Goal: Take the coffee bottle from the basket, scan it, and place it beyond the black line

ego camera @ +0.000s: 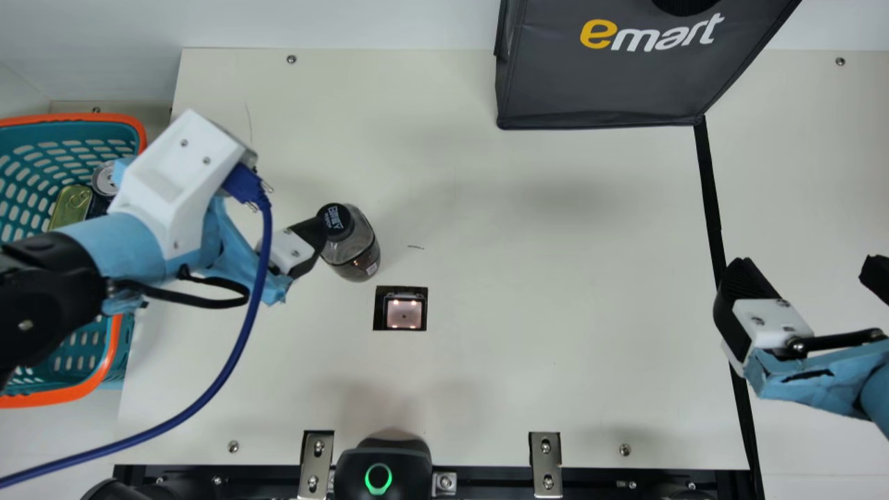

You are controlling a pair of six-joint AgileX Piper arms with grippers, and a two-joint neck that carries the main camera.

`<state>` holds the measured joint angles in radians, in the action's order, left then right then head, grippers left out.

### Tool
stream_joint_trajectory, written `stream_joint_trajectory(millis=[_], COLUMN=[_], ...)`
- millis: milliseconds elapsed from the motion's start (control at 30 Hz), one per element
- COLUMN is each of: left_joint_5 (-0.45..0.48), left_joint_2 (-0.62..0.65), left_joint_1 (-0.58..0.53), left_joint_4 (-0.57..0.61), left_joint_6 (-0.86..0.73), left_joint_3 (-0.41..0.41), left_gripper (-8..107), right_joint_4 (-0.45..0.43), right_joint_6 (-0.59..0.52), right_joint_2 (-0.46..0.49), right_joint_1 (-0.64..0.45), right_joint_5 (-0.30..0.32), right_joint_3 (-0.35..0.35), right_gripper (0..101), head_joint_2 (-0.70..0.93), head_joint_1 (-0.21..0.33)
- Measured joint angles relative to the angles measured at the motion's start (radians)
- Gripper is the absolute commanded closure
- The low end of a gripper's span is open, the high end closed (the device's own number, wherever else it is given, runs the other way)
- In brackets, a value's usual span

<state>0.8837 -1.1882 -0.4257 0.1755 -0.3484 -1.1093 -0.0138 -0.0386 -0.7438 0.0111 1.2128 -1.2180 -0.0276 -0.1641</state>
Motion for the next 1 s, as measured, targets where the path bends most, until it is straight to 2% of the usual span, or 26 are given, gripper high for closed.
stream_joint_trajectory(millis=[300,1000], left_joint_5=[-0.019,-0.041], left_joint_2=[-0.045,-0.128], left_joint_1=[-0.048,-0.155], left_joint_4=[-0.049,-0.19], left_joint_6=[0.051,0.315], left_joint_3=[0.0,-0.025], left_gripper=[9,9], right_joint_4=[0.0,0.0], right_joint_6=[0.0,0.0], right_joint_2=[0.0,0.0], right_joint_1=[0.0,0.0], right_joint_5=[0.0,-0.001], right_joint_3=[0.0,0.0], right_gripper=[10,10], head_joint_2=[0.0,0.002], head_joint_1=[0.0,0.0])
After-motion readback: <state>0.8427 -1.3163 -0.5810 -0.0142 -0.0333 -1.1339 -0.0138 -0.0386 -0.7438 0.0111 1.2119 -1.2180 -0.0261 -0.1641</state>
